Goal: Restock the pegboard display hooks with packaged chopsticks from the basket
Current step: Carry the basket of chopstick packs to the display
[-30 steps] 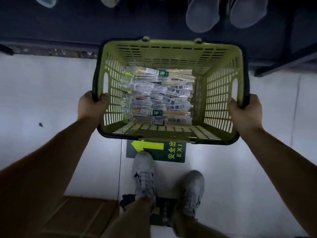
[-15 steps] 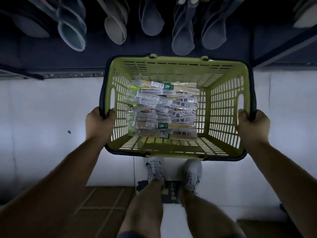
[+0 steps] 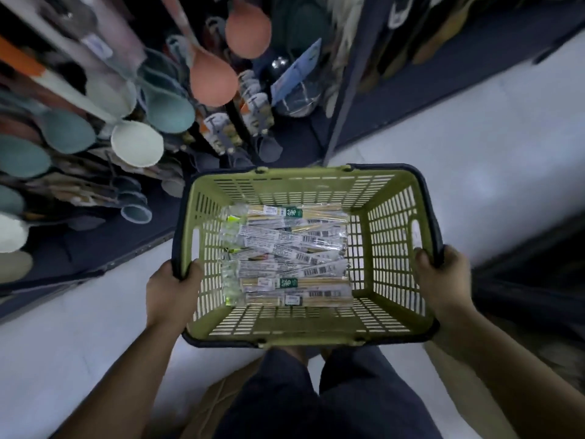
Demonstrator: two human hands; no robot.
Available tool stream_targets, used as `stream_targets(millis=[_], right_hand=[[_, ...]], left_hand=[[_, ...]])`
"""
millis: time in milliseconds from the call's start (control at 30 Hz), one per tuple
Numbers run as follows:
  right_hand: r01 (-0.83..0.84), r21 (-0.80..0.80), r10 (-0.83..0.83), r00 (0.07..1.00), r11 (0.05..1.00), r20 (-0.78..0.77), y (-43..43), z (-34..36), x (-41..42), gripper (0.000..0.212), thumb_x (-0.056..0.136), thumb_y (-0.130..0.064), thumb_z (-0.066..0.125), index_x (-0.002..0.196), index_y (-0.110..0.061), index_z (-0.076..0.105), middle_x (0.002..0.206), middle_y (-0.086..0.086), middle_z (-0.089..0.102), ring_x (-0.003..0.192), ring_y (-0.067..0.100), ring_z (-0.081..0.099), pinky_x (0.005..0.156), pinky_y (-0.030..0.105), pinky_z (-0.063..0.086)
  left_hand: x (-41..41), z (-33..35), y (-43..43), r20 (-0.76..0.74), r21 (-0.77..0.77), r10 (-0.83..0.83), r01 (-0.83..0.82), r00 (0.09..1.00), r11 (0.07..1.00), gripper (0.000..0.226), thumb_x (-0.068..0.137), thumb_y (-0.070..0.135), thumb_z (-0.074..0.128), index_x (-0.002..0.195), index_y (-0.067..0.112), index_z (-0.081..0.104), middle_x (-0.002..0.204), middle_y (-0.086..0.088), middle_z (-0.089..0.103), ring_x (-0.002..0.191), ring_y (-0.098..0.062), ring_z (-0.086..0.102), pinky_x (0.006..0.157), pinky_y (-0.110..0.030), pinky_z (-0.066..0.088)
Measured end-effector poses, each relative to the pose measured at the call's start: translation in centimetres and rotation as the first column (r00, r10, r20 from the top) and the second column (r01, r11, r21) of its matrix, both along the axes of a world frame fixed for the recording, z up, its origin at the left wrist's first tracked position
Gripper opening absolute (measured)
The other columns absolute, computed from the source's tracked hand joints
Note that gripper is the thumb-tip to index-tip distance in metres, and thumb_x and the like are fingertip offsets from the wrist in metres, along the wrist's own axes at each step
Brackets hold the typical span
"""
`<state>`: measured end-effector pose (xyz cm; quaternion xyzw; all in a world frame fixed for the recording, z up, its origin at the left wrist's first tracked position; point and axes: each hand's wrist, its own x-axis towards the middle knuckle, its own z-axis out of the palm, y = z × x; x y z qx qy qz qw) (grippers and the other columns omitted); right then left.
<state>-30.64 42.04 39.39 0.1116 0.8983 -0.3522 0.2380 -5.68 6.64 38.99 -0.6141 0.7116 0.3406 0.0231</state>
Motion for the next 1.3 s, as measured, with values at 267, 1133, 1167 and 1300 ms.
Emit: stream_targets(millis=[267,1133,1167,1300], right_hand=[[0.291,-0.143,-0.295,0.956,0.946,-0.009,8.9,5.8,-2.1,0.008,0.099,-0.028,0.059,0.091,-0.029,0.059,0.086,0.004,0.073,0.077,0.023,0.074,0.064,0.046,0.062],[0.818,-0.067,-0.804,0.542,0.572,-0.245,25.9,11.2,-29.5,0.01,0.097,-0.026,0.063,0.087,-0.022,0.063,0.079,0.001,0.067,0.071,0.017,0.064,0.056,0.028,0.047],[0.83,-0.062,-0.813,0.523,0.554,-0.257,26.5,11.3,-30.8,0.012,0.095,-0.026,0.063,0.084,-0.023,0.062,0.078,0.0,0.067,0.071,0.016,0.064,0.056,0.028,0.046],[0.871,-0.042,-0.84,0.457,0.489,-0.294,29.4,11.0,-36.7,0.019,0.091,-0.03,0.065,0.075,-0.022,0.059,0.073,-0.004,0.066,0.068,0.012,0.062,0.055,0.025,0.04]], left_hand=[[-14.0,4.7,3.4,-0.013,-0.082,-0.307,0.305,0.951,0.949,0.032,0.095,0.042,0.064,0.085,0.012,0.063,0.068,-0.006,0.061,0.057,-0.018,0.053,0.052,-0.034,0.04],[-71.5,6.9,20.8,-0.278,-0.062,-0.829,0.852,0.485,0.519,0.019,0.095,0.034,0.069,0.086,0.018,0.067,0.076,0.0,0.07,0.07,-0.024,0.067,0.064,-0.038,0.056],[-73.5,7.0,21.7,-0.283,-0.054,-0.833,0.86,0.474,0.508,0.017,0.095,0.035,0.068,0.086,0.021,0.067,0.076,0.003,0.07,0.07,-0.021,0.068,0.063,-0.035,0.054],[-81.5,7.5,25.3,-0.299,-0.062,-0.855,0.885,0.424,0.461,0.015,0.096,0.034,0.068,0.083,0.027,0.065,0.075,0.01,0.069,0.069,-0.011,0.066,0.057,-0.026,0.047]])
